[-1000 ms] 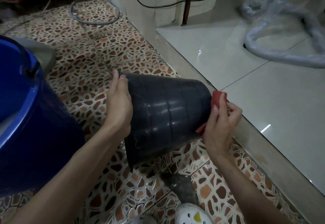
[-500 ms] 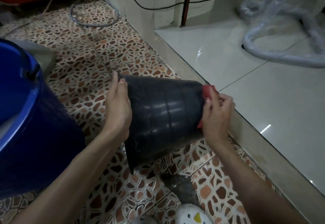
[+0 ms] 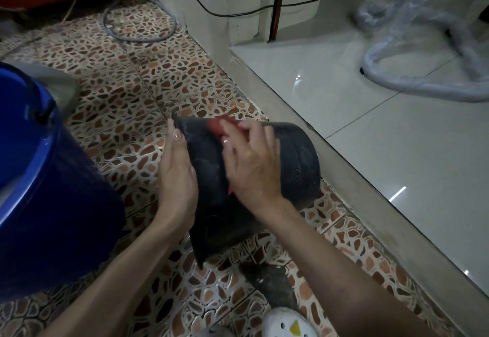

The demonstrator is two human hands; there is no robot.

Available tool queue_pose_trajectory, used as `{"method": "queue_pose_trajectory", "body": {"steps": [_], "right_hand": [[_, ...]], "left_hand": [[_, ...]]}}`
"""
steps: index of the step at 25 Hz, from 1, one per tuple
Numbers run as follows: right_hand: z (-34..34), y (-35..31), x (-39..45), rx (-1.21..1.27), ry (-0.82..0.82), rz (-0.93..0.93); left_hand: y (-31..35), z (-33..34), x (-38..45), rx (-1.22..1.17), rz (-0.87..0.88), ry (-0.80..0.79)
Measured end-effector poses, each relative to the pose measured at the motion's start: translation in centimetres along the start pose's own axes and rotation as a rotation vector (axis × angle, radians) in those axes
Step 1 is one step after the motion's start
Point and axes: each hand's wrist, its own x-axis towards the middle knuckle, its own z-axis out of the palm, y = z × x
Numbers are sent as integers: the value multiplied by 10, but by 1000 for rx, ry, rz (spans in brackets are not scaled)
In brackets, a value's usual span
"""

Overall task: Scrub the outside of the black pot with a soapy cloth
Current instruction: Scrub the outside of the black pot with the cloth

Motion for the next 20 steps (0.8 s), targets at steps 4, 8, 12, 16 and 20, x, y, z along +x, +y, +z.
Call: {"method": "queue_pose_trajectory", "body": {"steps": [4,8,12,16,20], "right_hand": [[-11,69,-7,-29,-13,247],[-33,113,-21,50,55,644],[-39,26,-42,189,143,256],[-12,-22,-32,135,15,-83],[-13,44,-12,42,45,156]], "left_hand": [[-8,-2,-9,-11,79,-5],[-12,-1,-15,-13,113,-3],[-28,-1,-25,-12,244,-19],[-53,-10,-43,121,386,-69],[-59,-15,-49,167,417,-119]]}}
